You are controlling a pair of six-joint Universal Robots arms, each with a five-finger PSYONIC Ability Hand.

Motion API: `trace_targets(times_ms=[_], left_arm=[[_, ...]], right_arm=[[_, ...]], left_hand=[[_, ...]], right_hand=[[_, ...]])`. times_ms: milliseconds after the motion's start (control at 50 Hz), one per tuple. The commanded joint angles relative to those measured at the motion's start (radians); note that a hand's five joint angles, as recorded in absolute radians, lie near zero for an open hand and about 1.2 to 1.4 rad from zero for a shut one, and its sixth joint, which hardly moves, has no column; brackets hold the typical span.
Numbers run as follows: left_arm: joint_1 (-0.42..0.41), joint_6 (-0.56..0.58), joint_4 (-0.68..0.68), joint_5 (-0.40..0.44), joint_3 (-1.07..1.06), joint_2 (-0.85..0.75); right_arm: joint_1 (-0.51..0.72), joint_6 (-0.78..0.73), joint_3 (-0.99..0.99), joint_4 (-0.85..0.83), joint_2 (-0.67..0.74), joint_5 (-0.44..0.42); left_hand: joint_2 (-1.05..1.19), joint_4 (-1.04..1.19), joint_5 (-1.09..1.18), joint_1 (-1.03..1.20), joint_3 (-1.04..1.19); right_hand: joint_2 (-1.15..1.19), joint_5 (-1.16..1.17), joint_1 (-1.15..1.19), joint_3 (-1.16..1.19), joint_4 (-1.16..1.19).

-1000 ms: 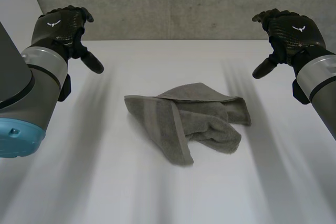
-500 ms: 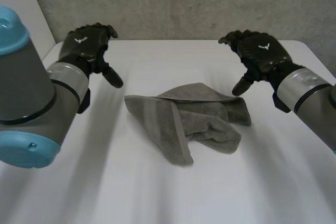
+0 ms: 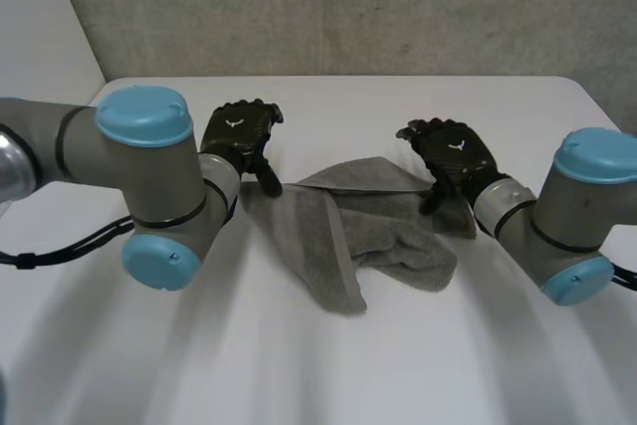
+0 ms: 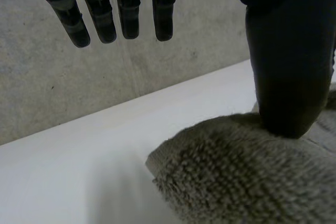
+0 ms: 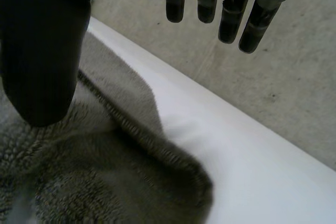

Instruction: Fold the towel.

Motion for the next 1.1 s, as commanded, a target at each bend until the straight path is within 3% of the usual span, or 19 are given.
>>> trace_targets(times_ms=[20, 200, 280, 300, 340, 460, 500, 620, 680, 720, 760, 820, 960, 980, 1000, 1020, 1040, 1100], left_arm=[[0.007, 0.072, -0.001, -0.007, 0.055, -0.061], [0.008, 0.104, -0.004, -0.012, 0.041, -0.078], [0.014, 0.133, -0.004, -0.020, 0.037, -0.079], [0.014, 0.133, -0.004, -0.020, 0.037, -0.079], [0.016, 0.143, -0.002, -0.027, 0.037, -0.079], [0.026, 0.169, -0.001, -0.041, 0.033, -0.073], [0.028, 0.169, -0.002, -0.043, 0.029, -0.067], [0.043, 0.129, -0.010, -0.036, -0.037, -0.015], [0.036, 0.024, -0.014, -0.018, -0.077, 0.039], [0.025, -0.118, -0.017, 0.035, -0.108, 0.106], [0.023, -0.170, -0.016, 0.068, -0.123, 0.130], [0.023, -0.216, -0.011, 0.114, -0.143, 0.151], [0.014, -0.215, -0.010, 0.120, -0.143, 0.135], [0.016, -0.215, -0.010, 0.120, -0.141, 0.125], [0.016, -0.215, -0.010, 0.120, -0.141, 0.125], [0.017, -0.216, -0.008, 0.119, -0.138, 0.114], [0.017, -0.215, -0.008, 0.118, -0.137, 0.105], [0.016, -0.215, -0.005, 0.117, -0.135, 0.098]], right_arm=[[0.011, 0.000, -0.032, 0.001, 0.063, 0.000], [0.011, -0.002, -0.048, 0.000, 0.088, 0.000], [0.011, 0.000, -0.049, 0.000, 0.088, -0.002], [0.011, 0.000, -0.049, 0.000, 0.088, -0.002], [0.011, 0.000, -0.040, 0.000, 0.073, -0.011], [0.003, 0.000, 0.005, 0.001, -0.032, -0.019], [-0.003, 0.009, 0.052, 0.001, -0.149, -0.022], [0.000, 0.010, 0.139, 0.015, -0.323, -0.049], [0.005, 0.004, 0.166, 0.018, -0.346, -0.060], [0.009, -0.003, 0.205, 0.030, -0.378, -0.065], [0.009, -0.005, 0.224, 0.034, -0.393, -0.065], [-0.001, -0.003, 0.261, 0.044, -0.430, -0.066], [-0.035, 0.000, 0.317, 0.050, -0.515, -0.071], [-0.047, 0.003, 0.317, 0.055, -0.518, -0.069], [-0.051, 0.003, 0.314, 0.064, -0.512, -0.069], [-0.051, 0.003, 0.314, 0.064, -0.512, -0.069], [-0.048, 0.000, 0.308, 0.069, -0.498, -0.071], [-0.035, -0.002, 0.281, 0.067, -0.416, -0.072]], left_hand=[[0.077, -0.054, 0.067, 0.078, -0.048], [0.121, -0.054, 0.111, 0.122, -0.048], [0.150, -0.054, 0.140, 0.151, -0.048], [0.150, -0.054, 0.141, 0.151, -0.048], [0.185, -0.054, 0.176, 0.186, -0.048], [0.241, -0.054, 0.232, 0.242, -0.048], [0.232, -0.054, 0.223, 0.233, -0.048], [0.197, -0.054, 0.188, 0.198, -0.048], [0.174, -0.054, 0.164, 0.175, -0.048], [0.141, -0.054, 0.132, 0.142, -0.048], [0.133, -0.054, 0.123, 0.134, -0.048], [0.115, -0.054, 0.105, 0.116, -0.048], [0.118, -0.054, 0.108, 0.119, -0.048], [0.121, -0.054, 0.111, 0.122, -0.048], [0.121, -0.054, 0.111, 0.122, -0.048], [0.124, -0.054, 0.114, 0.125, -0.048], [0.127, -0.054, 0.117, 0.128, -0.048], [0.130, -0.054, 0.120, 0.131, -0.048]], right_hand=[[0.056, 0.068, 0.056, -0.047, -0.076], [0.318, 0.329, 0.317, -0.047, -0.076], [0.739, 0.750, 0.738, -0.047, -0.076], [0.740, 0.752, 0.740, -0.047, -0.076], [1.142, 1.154, 1.142, -0.047, -0.076], [1.144, 1.156, 1.144, -0.047, -0.076], [1.144, 1.156, 1.144, -0.047, -0.076], [1.144, 1.156, 1.144, -0.047, -0.076], [1.144, 1.156, 1.144, -0.047, -0.076], [1.144, 1.156, 1.144, -0.047, -0.076], [1.144, 1.156, 1.144, -0.047, -0.076], [1.144, 1.156, 1.144, -0.047, -0.076], [1.144, 1.156, 1.144, -0.047, -0.076], [1.140, 1.151, 1.139, -0.047, -0.076], [0.468, 0.480, 0.468, -0.047, -0.076], [0.461, 0.473, 0.461, -0.047, -0.076], [-0.059, -0.047, -0.059, -0.047, -0.076], [-0.067, -0.055, -0.067, -0.047, -0.076]])
